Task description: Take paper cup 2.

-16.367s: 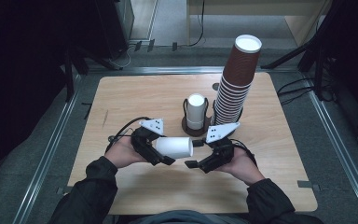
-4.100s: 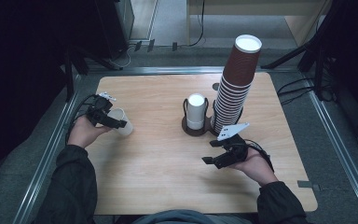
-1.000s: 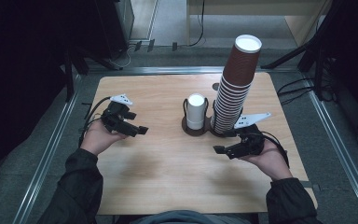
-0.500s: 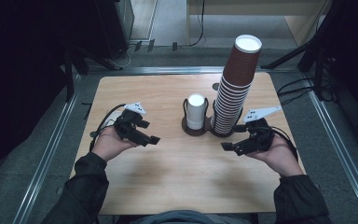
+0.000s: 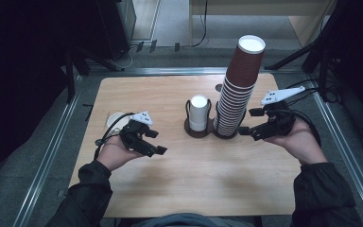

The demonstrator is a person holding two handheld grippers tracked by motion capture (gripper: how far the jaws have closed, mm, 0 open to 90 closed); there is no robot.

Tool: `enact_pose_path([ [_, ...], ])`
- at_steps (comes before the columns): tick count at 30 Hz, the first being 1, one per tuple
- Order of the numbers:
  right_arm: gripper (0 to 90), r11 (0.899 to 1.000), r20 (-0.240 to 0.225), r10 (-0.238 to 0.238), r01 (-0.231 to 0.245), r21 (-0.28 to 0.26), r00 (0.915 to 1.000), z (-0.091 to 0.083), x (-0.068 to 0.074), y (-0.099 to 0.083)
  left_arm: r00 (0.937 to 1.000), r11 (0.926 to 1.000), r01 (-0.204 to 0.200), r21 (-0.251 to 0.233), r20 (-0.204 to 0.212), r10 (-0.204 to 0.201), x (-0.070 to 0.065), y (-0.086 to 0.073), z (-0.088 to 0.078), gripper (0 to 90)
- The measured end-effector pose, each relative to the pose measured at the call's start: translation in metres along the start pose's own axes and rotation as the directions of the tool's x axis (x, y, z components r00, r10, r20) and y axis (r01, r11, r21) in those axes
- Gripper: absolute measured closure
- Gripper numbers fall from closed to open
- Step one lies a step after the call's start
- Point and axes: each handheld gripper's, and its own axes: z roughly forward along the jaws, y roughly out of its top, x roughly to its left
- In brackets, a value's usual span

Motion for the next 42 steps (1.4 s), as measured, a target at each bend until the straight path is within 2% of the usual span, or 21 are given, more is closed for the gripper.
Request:
enact_pose_path([
  [7, 15.7, 1.0, 0.031, -0.02, 0.021, -0.011, 0.9993, -0.021, -0.013, 0.024, 0.9997, 0.9997, -0.021, 0.016, 0.014, 0.021, -0.005, 0.0, 0.006, 23.3],
  [10, 15.7, 0.999, 0.038, -0.02, 0.021, -0.024, 0.9991, -0.028, -0.02, 0.034, 0.9994, 0.9994, -0.033, 0.007, 0.003, 0.033, -0.007, 0.0, 0.008, 23.6],
  [14, 15.3, 0.999, 0.058, -0.028, 0.03, -0.03, 0.9979, -0.034, -0.027, 0.048, 0.9989, 0.9998, -0.017, 0.004, 0.044, 0.017, -0.007, -0.002, 0.013, 23.7],
  [19, 14.0, 0.998, 0.092, -0.043, 0.047, -0.043, 0.9948, -0.043, -0.032, 0.066, 0.9981, 0.9994, -0.022, 0.026, 0.058, 0.021, -0.009, -0.003, 0.018, 23.7],
  [23, 14.0, 0.996, 0.09, -0.04, 0.046, -0.075, 0.9952, -0.049, -0.04, 0.079, 0.9965, 0.9991, -0.021, 0.037, 0.081, 0.018, -0.011, -0.003, 0.024, 23.7],
  [27, 13.9, 0.995, 0.084, -0.024, 0.031, -0.09, 0.9962, -0.048, -0.046, 0.091, 0.9931, 0.9977, -0.047, 0.05, 0.11, 0.041, -0.018, -0.001, 0.03, 23.7],
  [30, 13.6, 0.995, 0.079, -0.029, 0.036, -0.088, 0.9965, -0.043, -0.047, 0.101, 0.991, 0.9965, -0.061, 0.058, 0.122, 0.054, -0.022, -0.001, 0.032, 23.7],
  [32, 13.6, 0.995, 0.069, -0.011, 0.018, -0.095, 0.9975, -0.041, -0.048, 0.107, 0.991, 0.9952, -0.071, 0.067, 0.119, 0.062, -0.022, -0.002, 0.034, 23.7],
  [34, 13.5, 0.994, 0.055, 0.003, 0.003, -0.107, 0.9985, -0.039, -0.049, 0.114, 0.9906, 0.9952, -0.062, 0.075, 0.126, 0.052, -0.022, -0.004, 0.036, 23.7],
  [39, 13.2, 0.994, 0.071, -0.014, 0.022, -0.111, 0.9974, -0.036, -0.047, 0.126, 0.9886, 0.9927, -0.069, 0.099, 0.14, 0.055, -0.024, -0.007, 0.039, 23.7],
  [42, 13.2, 0.992, 0.066, 0.003, 0.006, -0.126, 0.9978, -0.034, -0.047, 0.13, 0.988, 0.9925, -0.07, 0.1, 0.144, 0.055, -0.025, -0.008, 0.041, 23.7],
])
